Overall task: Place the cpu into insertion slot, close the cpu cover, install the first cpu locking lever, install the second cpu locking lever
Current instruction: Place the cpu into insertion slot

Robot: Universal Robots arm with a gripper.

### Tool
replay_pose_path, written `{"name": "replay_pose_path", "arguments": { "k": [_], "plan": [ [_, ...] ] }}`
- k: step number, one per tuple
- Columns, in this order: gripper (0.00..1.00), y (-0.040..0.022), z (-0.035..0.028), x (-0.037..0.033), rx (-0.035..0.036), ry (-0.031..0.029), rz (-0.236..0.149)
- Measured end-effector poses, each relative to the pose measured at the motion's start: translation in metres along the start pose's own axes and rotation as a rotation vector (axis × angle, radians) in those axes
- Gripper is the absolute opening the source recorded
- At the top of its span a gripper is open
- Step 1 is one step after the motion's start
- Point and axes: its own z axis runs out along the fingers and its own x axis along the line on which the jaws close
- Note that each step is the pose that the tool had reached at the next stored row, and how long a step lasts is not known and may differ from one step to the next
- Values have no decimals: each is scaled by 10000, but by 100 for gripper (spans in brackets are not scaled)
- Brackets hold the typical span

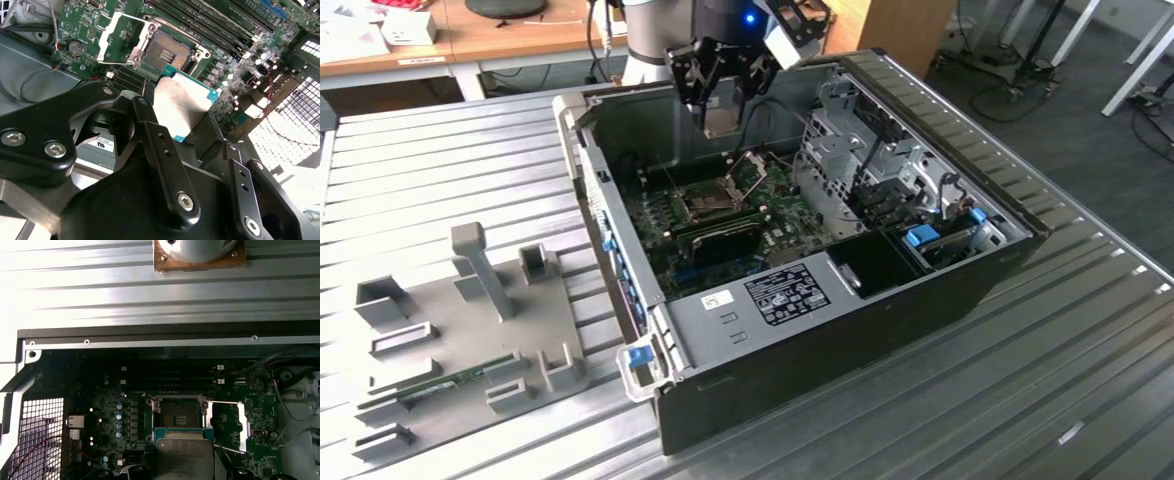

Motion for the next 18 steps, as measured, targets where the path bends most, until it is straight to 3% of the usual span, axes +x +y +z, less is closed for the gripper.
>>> {"name": "replay_pose_path", "arguments": {
  "k": [18],
  "plan": [
    [54,-4,44,-1,-4,-2,0]
  ]
}}
